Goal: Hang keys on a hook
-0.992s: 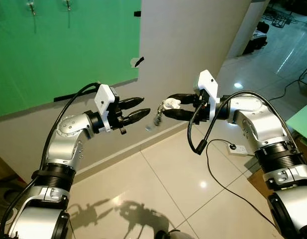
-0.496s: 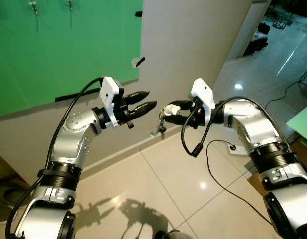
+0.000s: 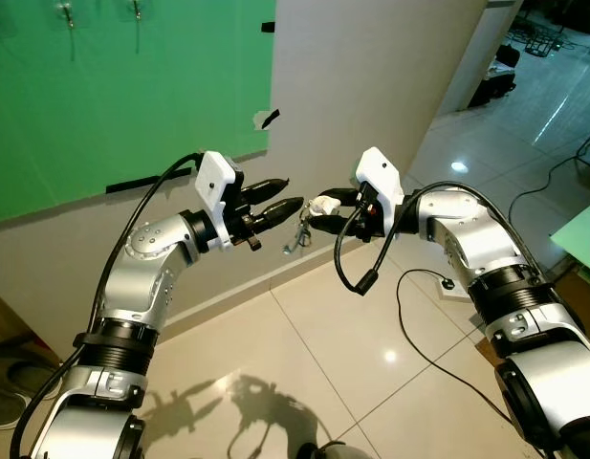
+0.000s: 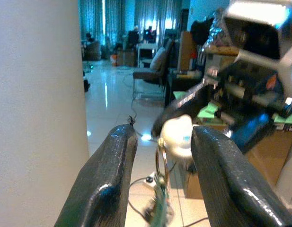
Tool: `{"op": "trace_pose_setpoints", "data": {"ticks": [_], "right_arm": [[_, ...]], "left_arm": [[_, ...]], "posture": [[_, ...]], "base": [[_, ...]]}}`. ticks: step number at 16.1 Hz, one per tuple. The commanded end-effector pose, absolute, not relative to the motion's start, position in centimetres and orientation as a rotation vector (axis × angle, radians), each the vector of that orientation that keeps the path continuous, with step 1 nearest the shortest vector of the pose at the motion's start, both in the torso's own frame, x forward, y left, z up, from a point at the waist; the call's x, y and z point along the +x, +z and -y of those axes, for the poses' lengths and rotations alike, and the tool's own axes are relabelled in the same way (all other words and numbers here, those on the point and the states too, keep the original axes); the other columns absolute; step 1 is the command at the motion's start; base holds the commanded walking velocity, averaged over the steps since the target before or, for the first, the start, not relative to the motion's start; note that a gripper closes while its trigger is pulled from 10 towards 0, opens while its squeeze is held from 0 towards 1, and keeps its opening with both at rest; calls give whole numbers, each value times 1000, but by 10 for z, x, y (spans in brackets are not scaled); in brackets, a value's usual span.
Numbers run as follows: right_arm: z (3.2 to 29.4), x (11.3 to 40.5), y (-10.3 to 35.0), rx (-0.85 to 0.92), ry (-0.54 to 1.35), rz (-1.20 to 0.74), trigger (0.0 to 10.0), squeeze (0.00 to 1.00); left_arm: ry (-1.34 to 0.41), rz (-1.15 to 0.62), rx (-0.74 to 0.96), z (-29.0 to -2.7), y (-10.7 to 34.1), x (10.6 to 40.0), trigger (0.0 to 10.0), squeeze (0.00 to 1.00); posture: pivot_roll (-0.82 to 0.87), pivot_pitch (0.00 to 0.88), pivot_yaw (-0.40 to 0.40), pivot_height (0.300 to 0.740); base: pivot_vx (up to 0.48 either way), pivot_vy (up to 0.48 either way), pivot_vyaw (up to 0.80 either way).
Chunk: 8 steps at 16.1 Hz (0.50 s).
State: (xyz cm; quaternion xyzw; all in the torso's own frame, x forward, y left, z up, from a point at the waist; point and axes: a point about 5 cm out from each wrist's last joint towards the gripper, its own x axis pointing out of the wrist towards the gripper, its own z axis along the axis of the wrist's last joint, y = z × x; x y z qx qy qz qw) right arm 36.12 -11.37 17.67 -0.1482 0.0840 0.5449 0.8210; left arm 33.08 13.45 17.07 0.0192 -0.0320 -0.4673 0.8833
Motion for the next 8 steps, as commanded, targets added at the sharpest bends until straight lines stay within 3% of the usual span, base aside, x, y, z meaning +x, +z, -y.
{"op": "trace_pose_setpoints", "data": {"ticks": [1,8], "right_arm": [[115,364,187,-320,1149,-137,10000,0],[111,359,188,-302,1177,-119,10000,0]], "left_arm": [[-980,55,58,-130,169,330,10000,0],[-963,30,61,-123,164,332,10000,0]], "posture": [[-32,2,-124,740],[-45,12,-124,740]], "base": [[0,0,0],[0,0,0]]}}
